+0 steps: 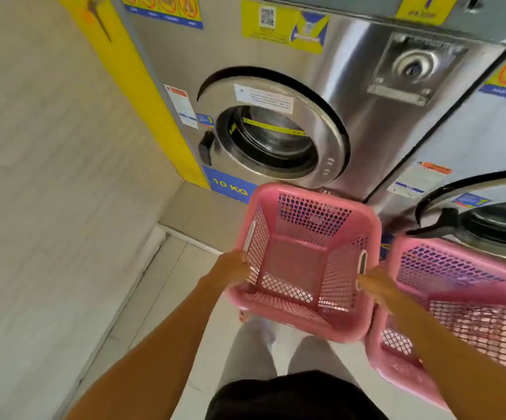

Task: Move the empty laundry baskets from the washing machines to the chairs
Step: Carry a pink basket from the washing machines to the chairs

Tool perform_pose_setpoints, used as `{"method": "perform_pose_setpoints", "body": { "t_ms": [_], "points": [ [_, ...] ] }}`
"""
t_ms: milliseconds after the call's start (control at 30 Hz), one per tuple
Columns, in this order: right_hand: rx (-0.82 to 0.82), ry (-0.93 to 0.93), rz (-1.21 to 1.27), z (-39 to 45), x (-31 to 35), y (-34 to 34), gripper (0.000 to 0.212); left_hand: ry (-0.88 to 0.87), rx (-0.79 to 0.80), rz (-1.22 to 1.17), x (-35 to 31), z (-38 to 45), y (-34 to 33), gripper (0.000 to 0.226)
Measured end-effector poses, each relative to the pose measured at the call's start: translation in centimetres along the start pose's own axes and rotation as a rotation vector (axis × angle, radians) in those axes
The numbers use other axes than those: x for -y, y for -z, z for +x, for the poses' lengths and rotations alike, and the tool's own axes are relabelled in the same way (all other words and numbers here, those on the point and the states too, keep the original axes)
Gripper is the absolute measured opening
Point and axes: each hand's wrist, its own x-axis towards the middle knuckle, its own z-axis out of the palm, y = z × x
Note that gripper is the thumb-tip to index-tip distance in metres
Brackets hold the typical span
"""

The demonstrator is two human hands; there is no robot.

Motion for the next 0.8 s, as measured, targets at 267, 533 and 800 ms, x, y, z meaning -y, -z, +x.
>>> {"method": "perform_pose_setpoints", "body": {
  "t_ms": [267,533,800],
  "points": [
    [-0.099,-0.141,-0.04,2.4,0.3,-0.6,0.02,-0.038,0.193,0.146,0.7,4.9,1.8,0.056],
    [-0.04,-0.151,-0.019,3.6,-1.0,0.2,0.015,0.056,0.182,-0.039,2.4,11.6,0.7,0.084],
    [-0.033,-0.181,0.059,6.4,-3.0,-1.7,0.081,0.206,0.17,-0.304,0.6,13.7,-0.1,0.06]
  ]
}}
